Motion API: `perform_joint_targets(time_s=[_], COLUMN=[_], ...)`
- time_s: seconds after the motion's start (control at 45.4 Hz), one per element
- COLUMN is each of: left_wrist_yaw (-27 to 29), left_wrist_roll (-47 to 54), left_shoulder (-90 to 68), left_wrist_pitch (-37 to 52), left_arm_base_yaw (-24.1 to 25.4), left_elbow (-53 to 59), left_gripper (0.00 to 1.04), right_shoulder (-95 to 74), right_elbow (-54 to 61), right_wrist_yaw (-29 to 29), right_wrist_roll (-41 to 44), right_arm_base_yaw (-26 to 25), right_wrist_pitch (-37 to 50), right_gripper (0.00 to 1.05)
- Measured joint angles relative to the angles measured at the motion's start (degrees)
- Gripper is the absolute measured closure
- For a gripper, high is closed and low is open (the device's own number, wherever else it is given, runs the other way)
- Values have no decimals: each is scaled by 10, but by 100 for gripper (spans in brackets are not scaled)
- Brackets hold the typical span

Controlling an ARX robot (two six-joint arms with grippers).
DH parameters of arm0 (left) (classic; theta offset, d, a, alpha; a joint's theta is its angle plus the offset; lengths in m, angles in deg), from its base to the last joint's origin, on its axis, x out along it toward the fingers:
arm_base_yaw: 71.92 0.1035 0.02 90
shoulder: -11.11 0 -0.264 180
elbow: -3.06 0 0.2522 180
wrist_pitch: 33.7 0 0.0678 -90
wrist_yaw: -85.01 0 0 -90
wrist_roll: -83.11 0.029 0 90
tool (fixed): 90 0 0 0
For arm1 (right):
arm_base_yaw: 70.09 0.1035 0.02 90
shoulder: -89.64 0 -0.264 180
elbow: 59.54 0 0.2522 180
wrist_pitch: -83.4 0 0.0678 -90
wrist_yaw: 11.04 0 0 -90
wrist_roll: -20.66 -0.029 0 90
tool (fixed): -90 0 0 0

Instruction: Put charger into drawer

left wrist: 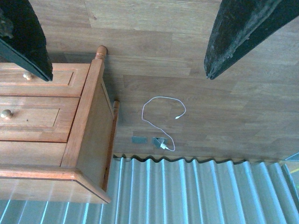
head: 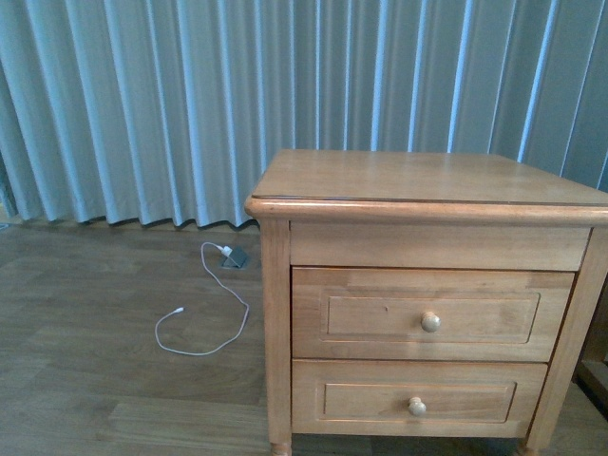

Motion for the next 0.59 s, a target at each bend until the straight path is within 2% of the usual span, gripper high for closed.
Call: perform_joint_targets(time_s=[0.419,0.529,0.595], left_wrist_yaw=[0,0,0], left_wrist_roll=[0,0,0], left_shoulder=[0,0,0], left_wrist_pitch=[0,0,0], left_arm_base_yaw=[0,0,0], left_elbow=[0,0,0], left_gripper=[6,6,6], right_shoulder=[62,136,156], right_elbow=[0,0,0], right_wrist_yaw=[0,0,0], right_wrist_roll=[0,0,0], right_arm_base_yaw=[0,0,0], right_wrist_pitch=[-62,-155,-159], right_gripper=[103,103,103])
